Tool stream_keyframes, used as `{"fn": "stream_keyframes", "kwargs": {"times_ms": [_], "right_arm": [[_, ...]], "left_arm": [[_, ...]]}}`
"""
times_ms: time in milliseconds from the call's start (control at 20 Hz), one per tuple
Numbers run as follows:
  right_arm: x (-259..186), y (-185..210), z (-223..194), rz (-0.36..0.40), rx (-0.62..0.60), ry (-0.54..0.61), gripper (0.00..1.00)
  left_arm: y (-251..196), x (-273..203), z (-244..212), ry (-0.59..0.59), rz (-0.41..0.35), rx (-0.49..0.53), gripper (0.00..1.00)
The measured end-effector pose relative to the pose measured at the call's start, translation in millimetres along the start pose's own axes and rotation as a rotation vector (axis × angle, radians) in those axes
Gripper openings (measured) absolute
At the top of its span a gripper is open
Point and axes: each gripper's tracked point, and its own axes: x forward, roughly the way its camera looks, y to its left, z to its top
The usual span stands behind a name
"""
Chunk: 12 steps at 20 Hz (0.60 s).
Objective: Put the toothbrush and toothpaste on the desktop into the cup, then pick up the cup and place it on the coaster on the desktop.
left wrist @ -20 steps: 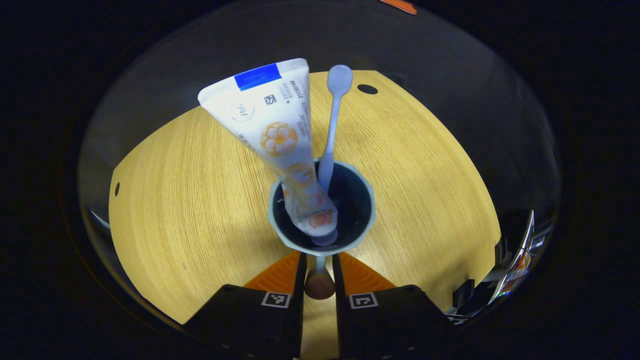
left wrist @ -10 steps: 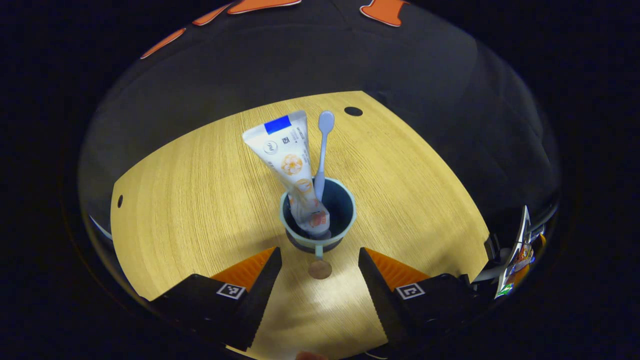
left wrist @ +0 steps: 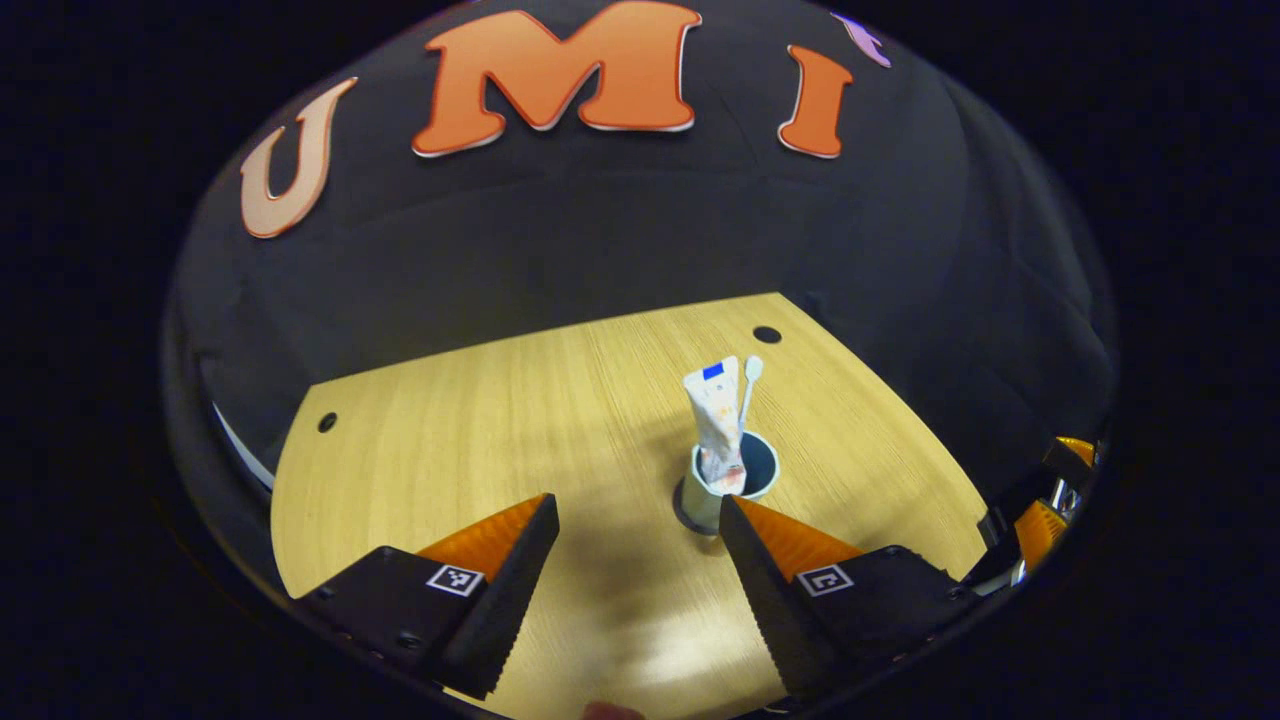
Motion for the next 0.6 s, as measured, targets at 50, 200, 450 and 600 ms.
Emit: {"fn": "stream_keyframes", "kwargs": {"times_ms": [50,200,450,600], "right_arm": [[4,5,8,0.015,-0.015,-0.022,0.9],[9,17,30,0.049,-0.052,-0.11,0.92],[12,44,58,0.125,-0.074,-0.234,0.92],[12,59,67,0.17,-0.067,-0.268,0.93]], "left_arm": [[11,-14,6,-0.044,0.03,-0.007,0.97],[32,-46,15,-0.178,0.101,-0.028,0.97],[71,-113,15,-0.34,0.24,-0.082,0.97],[89,-146,17,-0.426,0.303,-0.076,0.97]]}}
